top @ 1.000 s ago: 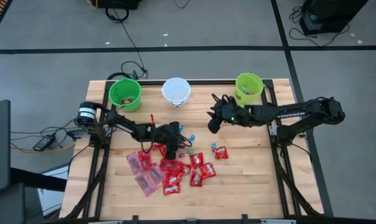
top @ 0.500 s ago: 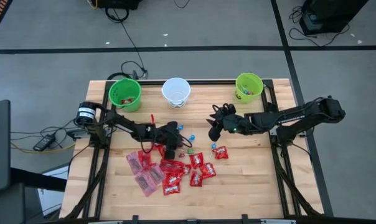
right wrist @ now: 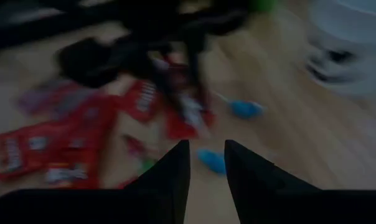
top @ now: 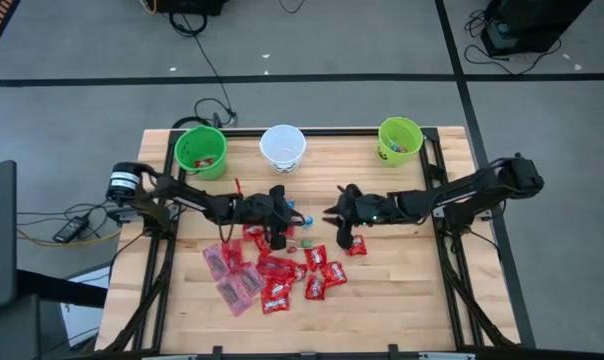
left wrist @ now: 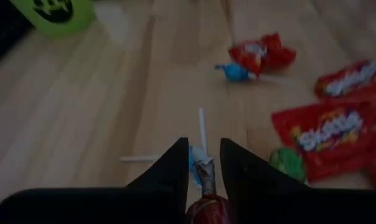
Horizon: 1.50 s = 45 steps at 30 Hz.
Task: Sort candy by brand, put in halloween buckets
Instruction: Put the red lollipop into the light green bucket
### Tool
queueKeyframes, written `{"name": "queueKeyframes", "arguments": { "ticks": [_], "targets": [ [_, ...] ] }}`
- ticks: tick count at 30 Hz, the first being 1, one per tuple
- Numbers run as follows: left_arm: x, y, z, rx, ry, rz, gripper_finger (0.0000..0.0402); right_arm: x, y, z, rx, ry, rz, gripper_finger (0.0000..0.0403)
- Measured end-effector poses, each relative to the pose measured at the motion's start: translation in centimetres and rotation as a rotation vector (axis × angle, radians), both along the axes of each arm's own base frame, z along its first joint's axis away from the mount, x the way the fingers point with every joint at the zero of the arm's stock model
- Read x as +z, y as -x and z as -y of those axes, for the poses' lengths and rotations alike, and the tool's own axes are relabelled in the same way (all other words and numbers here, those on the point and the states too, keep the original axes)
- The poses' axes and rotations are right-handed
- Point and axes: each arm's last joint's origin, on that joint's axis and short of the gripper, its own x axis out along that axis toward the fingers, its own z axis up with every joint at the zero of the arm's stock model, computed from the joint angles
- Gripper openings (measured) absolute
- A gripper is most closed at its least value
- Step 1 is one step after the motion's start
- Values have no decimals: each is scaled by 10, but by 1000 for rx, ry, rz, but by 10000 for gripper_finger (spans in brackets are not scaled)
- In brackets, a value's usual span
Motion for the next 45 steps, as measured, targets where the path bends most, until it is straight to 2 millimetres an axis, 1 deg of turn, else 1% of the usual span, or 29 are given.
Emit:
{"name": "queueKeyframes", "arguments": {
  "ticks": [3,8,13,22,24,26,32,33,40,43,45],
  "targets": [
    [9,1,3,-8,0,34,87,-7,-10,-4,57,23,50,116],
    [12,1,8,-30,-4,59,88,-15,-20,-3,80,41,98,127],
    [13,0,10,-43,-20,73,89,-24,-24,2,88,24,76,135],
    [15,-1,10,-45,-17,99,90,-34,-29,9,104,-9,77,133],
    [16,-1,10,-55,-10,103,90,-35,-30,10,93,-16,81,126],
    [16,-1,11,-59,-8,108,90,-35,-31,13,82,-22,86,109],
    [15,-1,10,-54,-11,98,91,-35,-31,15,99,-34,94,21],
    [15,-1,10,-54,-11,95,91,-34,-31,15,101,-35,96,14],
    [14,0,10,-41,7,83,92,-34,-31,15,103,-45,100,8],
    [14,0,9,-9,26,82,100,-34,-31,17,50,-62,100,7],
    [13,0,8,28,24,74,111,-36,-30,21,-18,-58,87,7]
  ]
}}
